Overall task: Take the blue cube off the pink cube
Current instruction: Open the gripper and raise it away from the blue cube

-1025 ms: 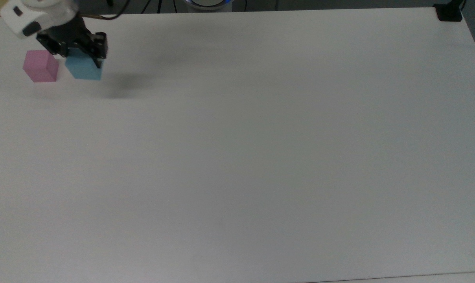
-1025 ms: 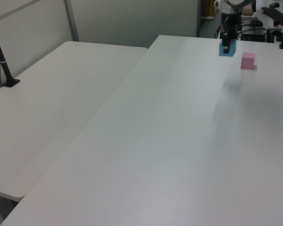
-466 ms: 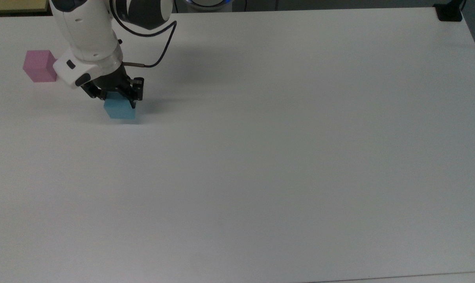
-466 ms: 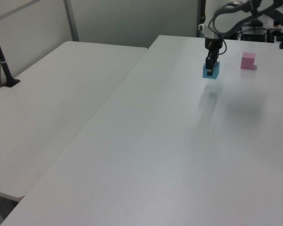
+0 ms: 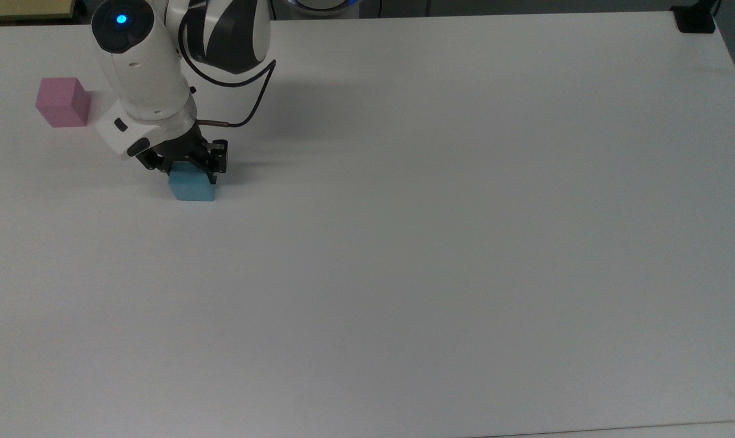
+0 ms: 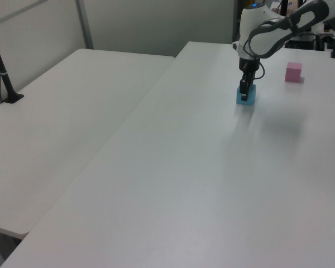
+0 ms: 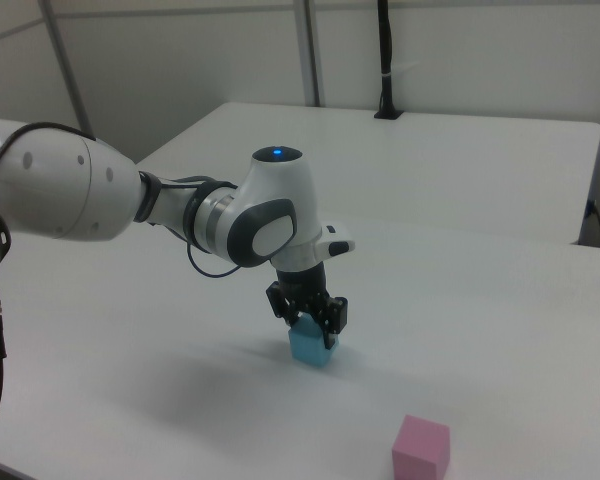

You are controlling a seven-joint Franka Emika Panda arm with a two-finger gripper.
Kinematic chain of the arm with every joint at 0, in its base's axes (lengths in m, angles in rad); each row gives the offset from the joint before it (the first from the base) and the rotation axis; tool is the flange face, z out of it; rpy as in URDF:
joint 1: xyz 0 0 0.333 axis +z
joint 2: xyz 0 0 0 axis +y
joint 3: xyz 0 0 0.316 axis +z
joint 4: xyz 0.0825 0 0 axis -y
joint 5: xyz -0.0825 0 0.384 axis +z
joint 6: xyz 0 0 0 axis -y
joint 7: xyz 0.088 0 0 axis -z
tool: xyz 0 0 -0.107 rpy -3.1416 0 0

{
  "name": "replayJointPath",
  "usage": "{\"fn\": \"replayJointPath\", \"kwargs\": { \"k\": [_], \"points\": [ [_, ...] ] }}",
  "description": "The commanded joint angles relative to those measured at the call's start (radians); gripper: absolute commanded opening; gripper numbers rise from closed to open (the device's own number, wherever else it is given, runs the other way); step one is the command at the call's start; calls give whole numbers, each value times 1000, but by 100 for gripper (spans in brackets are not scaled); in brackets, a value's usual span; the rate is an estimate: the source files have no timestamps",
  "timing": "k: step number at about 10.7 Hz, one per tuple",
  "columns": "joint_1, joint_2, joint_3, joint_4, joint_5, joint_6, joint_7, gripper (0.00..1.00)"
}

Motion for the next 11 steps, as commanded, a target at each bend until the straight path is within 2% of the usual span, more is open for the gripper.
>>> {"fn": "replayJointPath", "kwargs": {
  "k": [1,3,5,6,8,9,10,11],
  "points": [
    [1,-13,-1,0,-5,5,15,100],
    [9,-62,-1,27,-3,-36,51,100],
    [9,-165,-1,108,-2,-242,213,100],
    [10,-209,-1,163,-6,-377,252,100],
    [13,-324,-3,191,-3,-548,265,100],
    [26,-366,-10,194,0,-599,265,100],
    [70,-406,-26,196,-2,-648,266,100],
    [122,-442,-71,194,-2,-671,265,100]
  ]
}}
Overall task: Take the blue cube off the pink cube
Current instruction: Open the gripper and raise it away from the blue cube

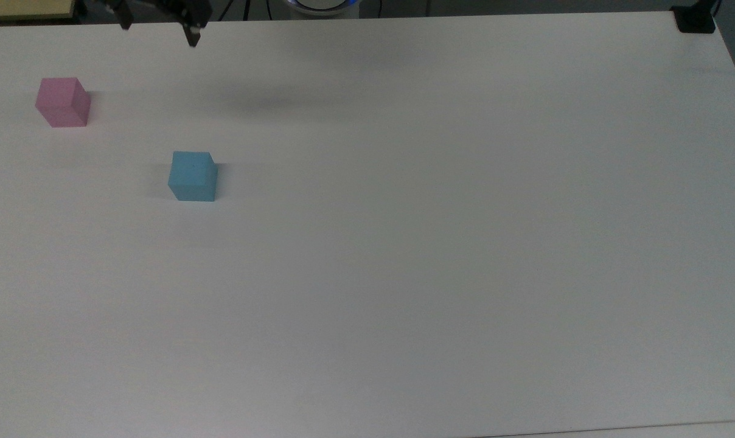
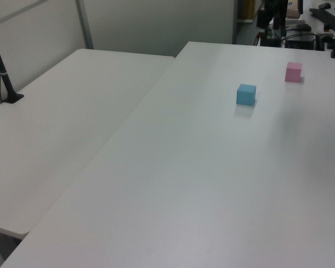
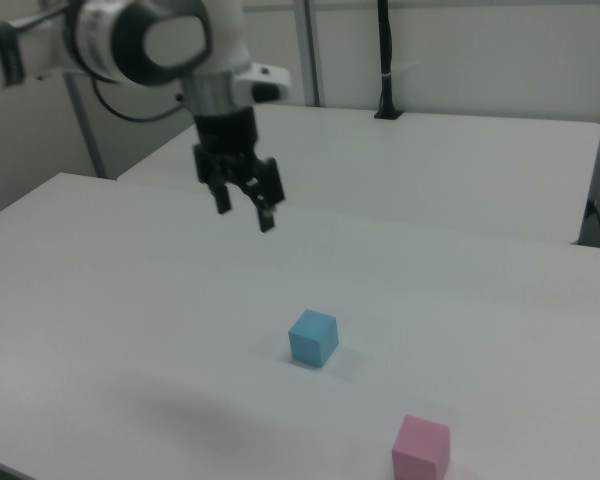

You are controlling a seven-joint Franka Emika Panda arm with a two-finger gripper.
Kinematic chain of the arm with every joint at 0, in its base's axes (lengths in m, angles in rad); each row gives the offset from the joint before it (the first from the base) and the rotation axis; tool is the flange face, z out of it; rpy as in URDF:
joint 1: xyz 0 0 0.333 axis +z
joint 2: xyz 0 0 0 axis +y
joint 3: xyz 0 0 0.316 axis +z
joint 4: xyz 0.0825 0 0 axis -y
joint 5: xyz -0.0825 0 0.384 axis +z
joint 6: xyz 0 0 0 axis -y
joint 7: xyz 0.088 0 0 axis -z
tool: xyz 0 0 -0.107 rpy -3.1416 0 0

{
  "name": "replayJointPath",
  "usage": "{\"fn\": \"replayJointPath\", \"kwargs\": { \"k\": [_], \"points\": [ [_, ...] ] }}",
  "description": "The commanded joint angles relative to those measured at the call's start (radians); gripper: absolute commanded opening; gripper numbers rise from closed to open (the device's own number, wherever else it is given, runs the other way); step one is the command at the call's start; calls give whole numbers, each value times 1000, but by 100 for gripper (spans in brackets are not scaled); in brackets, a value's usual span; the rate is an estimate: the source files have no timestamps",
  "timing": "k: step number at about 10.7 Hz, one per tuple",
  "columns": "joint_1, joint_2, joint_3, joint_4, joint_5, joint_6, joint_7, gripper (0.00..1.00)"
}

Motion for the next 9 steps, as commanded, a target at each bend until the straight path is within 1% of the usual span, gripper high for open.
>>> {"fn": "replayJointPath", "kwargs": {
  "k": [1,2,4,6,9],
  "points": [
    [159,-92,-105,-24,-2,-72,23,100],
    [171,-92,-110,-24,-10,-65,0,100],
    [179,-75,-101,-22,-10,-18,-102,100],
    [210,-73,-99,-22,-4,-14,-100,100],
    [214,-66,-93,-4,-2,-17,-97,100]
  ]
}}
